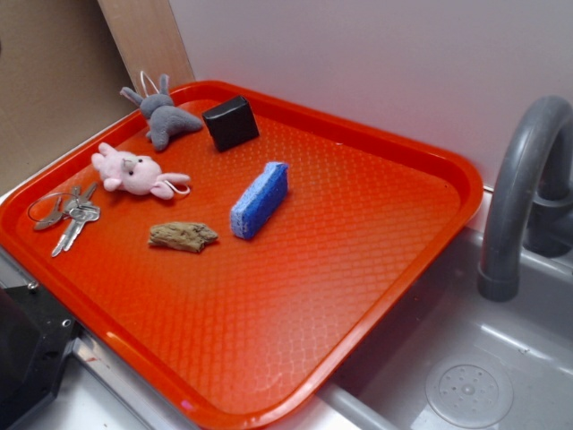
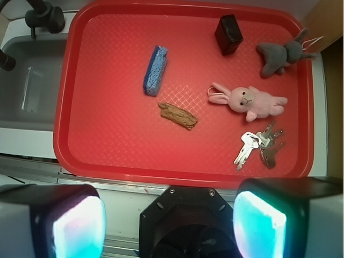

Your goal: Grab the gray animal.

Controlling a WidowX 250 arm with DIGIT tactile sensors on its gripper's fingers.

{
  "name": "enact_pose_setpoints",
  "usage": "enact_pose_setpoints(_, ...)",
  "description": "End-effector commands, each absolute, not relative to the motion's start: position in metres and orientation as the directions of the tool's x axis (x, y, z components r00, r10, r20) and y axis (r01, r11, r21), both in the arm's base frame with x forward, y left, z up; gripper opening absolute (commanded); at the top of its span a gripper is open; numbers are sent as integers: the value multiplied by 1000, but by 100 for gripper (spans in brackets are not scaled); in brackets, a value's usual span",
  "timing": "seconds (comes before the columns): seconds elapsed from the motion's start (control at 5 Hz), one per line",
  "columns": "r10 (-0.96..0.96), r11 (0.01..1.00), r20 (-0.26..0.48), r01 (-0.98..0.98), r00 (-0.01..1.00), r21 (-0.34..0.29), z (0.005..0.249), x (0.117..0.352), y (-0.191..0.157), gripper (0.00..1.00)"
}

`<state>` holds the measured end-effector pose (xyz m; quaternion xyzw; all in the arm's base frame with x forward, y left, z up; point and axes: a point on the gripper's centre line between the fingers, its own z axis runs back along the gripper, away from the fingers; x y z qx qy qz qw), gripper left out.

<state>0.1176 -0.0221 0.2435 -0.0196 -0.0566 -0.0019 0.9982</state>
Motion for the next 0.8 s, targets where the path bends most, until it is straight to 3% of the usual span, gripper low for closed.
enact_pose_setpoints(0.0, -2, 999, 113, 6, 994, -39, 243, 118, -22, 100)
enact_pose_setpoints(0.2, 217, 976, 166, -208, 962, -71, 246, 149, -4, 100)
enact_pose_setpoints(0.4, 380, 925, 188, -374, 906, -67, 242, 184, 24, 100)
enact_pose_setpoints(0.6, 498, 864, 211, -501, 841, -46, 234, 205, 60, 100)
